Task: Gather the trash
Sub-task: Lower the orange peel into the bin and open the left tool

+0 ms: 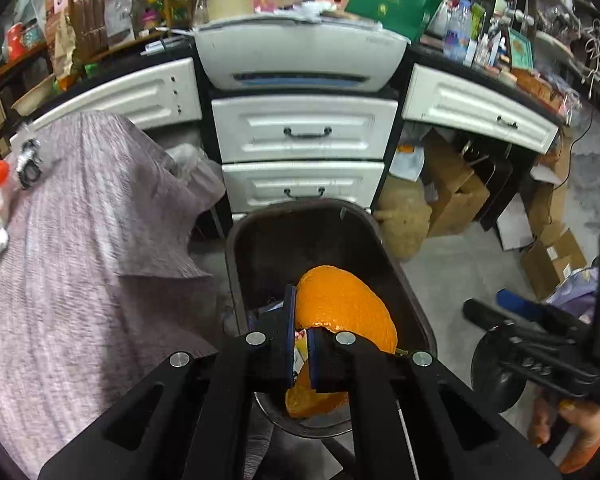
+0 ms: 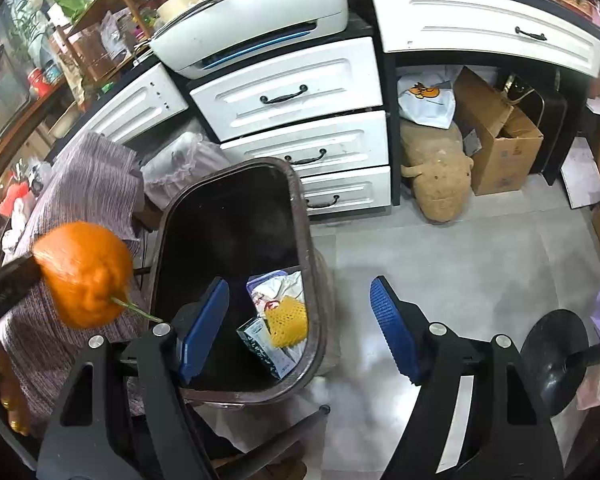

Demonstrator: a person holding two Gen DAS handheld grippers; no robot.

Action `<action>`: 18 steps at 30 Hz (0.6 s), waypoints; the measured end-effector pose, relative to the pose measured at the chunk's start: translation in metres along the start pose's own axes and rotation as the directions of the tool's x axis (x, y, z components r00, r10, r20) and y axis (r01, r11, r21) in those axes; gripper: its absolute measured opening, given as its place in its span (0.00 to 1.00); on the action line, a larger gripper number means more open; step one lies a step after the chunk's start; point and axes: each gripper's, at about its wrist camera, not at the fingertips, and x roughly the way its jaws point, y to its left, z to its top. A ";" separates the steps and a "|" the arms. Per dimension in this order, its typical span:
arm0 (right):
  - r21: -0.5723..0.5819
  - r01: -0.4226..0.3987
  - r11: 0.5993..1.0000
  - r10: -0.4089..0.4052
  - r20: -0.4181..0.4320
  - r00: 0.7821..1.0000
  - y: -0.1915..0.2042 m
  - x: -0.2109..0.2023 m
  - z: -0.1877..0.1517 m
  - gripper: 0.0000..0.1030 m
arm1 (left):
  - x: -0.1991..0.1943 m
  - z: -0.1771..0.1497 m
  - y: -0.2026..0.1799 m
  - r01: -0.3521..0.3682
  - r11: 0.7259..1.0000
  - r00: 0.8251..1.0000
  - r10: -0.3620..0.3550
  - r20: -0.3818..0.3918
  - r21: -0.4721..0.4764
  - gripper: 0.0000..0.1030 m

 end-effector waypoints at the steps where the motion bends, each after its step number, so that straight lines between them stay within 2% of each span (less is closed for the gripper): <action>1: 0.003 0.002 1.000 -0.002 -0.001 1.000 -0.001 0.000 0.000 0.71 | 0.004 -0.001 -0.002 -0.006 1.000 1.000 0.006 -0.008 0.009 0.06; 13: 0.027 0.013 1.000 -0.013 -0.013 1.000 -0.013 0.003 -0.004 0.71 | 0.043 -0.004 -0.015 -0.040 0.998 0.993 0.046 -0.109 0.058 0.06; 15: 0.029 0.013 1.000 -0.013 -0.015 1.000 -0.014 0.003 -0.004 0.71 | 0.050 -0.003 -0.017 -0.031 0.997 0.987 0.041 -0.156 0.068 0.06; 18: 0.030 0.015 0.999 -0.014 -0.014 1.000 -0.014 0.003 -0.004 0.71 | 0.060 -0.003 -0.021 0.002 0.996 0.973 0.018 -0.230 0.089 0.13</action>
